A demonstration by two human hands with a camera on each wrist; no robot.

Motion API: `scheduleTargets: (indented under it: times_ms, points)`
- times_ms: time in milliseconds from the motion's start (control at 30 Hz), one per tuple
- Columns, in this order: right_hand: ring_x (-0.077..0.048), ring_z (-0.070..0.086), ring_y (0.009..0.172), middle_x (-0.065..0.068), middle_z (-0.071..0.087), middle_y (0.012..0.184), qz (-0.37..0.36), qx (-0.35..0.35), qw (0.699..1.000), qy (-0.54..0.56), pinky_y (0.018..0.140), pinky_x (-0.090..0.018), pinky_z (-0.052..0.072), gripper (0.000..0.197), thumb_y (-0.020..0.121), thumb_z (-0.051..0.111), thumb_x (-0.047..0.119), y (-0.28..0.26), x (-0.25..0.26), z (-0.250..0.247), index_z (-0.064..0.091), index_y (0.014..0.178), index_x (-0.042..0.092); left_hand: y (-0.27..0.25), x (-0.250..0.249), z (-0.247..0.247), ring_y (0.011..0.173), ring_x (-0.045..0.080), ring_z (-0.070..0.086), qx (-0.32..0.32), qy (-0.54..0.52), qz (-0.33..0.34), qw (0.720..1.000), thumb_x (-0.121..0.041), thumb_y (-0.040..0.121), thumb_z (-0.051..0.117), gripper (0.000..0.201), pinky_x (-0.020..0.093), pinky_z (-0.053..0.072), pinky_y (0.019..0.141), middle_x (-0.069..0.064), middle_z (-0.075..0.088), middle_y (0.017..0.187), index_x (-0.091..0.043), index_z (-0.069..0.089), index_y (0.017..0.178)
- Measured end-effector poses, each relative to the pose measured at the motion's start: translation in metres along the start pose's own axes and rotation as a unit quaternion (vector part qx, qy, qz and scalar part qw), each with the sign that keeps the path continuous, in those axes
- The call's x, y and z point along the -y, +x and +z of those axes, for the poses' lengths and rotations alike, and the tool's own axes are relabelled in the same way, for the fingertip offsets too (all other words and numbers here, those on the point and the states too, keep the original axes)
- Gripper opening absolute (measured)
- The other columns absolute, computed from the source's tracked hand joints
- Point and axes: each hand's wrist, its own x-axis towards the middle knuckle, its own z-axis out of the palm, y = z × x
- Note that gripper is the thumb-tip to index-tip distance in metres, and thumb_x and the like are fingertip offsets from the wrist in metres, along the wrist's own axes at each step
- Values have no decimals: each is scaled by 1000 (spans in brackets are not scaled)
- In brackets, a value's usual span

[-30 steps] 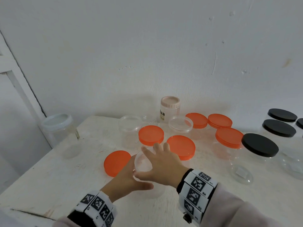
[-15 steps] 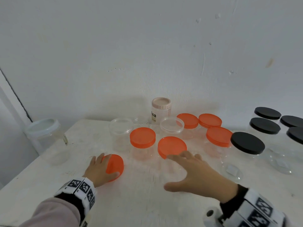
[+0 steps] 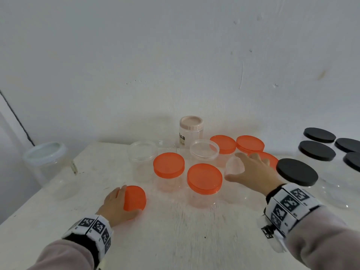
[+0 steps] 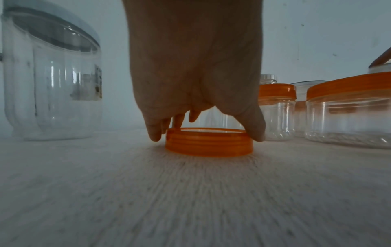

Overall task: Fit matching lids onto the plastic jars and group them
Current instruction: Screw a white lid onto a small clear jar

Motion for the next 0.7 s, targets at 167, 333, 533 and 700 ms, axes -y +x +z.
scheduleTargets:
  times_ms: [167,333,533,700]
  points:
    - [-38,33,127,-9,37,140,12,13,1000,-18,94,-44,40,85,76,63,65,17,5,0,28,146,32,4,4,2,145,30,11,-2,-13,-4,1000,-66,75,63,114,43,20,116,9,7,156,-15,-5,151]
    - [-38,27,133,-10,32,144,51,47,997,-14,98,-46,37,82,80,63,60,27,9,-2,27,147,28,9,6,1,141,31,18,1,-19,-13,1000,-65,71,68,119,42,26,113,8,10,151,-14,-4,150]
    - [-38,29,130,-11,33,142,-1,34,999,-33,99,-49,36,73,81,64,53,41,53,-14,35,141,25,10,7,-1,139,28,21,8,-13,-12,1000,-68,68,68,121,41,30,110,6,12,151,-15,-2,150]
    - [-34,35,122,-9,39,135,-126,-18,991,-32,92,-41,37,64,85,60,46,63,125,-13,39,140,22,7,7,-3,139,26,22,14,-8,-4,1000,-72,67,66,122,40,30,110,5,13,151,-17,-3,150]
